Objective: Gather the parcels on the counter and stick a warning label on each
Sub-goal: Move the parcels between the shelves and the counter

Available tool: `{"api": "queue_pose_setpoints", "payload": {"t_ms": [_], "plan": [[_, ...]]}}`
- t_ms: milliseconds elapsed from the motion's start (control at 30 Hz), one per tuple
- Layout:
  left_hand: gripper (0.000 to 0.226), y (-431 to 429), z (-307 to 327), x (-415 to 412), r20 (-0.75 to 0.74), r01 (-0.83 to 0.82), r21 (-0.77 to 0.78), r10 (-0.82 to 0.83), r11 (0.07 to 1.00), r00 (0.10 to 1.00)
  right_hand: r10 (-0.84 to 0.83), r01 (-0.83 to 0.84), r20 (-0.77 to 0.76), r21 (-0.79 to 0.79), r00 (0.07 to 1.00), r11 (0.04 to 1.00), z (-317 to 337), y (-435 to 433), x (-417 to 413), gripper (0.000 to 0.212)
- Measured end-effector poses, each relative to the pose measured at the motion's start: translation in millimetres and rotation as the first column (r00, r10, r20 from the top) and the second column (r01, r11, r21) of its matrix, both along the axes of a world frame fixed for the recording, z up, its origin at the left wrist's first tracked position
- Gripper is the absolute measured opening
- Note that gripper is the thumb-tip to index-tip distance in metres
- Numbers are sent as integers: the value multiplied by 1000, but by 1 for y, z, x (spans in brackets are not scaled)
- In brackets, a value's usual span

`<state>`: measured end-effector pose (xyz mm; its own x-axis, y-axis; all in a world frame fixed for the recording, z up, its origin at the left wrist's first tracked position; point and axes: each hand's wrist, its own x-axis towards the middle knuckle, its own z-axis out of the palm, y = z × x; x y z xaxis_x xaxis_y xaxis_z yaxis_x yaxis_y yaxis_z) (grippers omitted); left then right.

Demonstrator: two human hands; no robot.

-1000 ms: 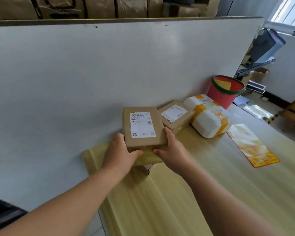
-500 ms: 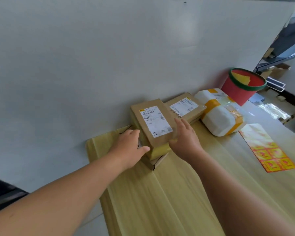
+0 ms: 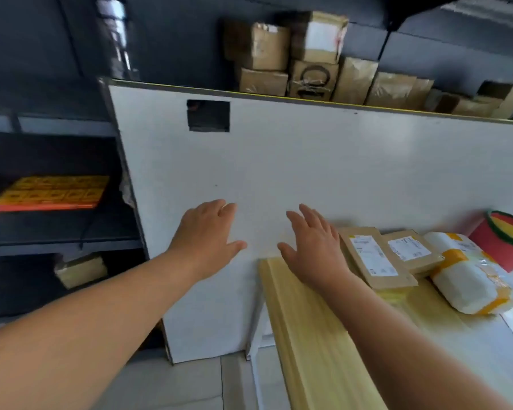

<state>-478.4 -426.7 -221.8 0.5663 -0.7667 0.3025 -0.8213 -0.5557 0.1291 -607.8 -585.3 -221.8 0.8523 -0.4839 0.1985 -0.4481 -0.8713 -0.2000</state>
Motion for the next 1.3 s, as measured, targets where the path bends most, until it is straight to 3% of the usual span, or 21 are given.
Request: {"api": "queue_pose_setpoints", "payload": {"t_ms": [233,400,600,1000,1300], "plan": [[74,193,46,52,96,-206,-101,216,973,972,196,-192,16,-123,981,974,41,159,78,63],[78,334,79,83,191,-386,-106,400,916,896,346,-330,78,-168,935,929,73,281,136,61],[71,446,104,114,200,-531,-163,555,832,808,482,-458,113,-181,869,870,103,382,198,64],[78,540,116,237,75,-668,-273,708,692,703,582,-586,244,-64,776,808,126,483,359,60],[78,555,136,396,29,-703,-327,750,632,661,537,-555,236,14,810,831,146,511,537,58]]}}
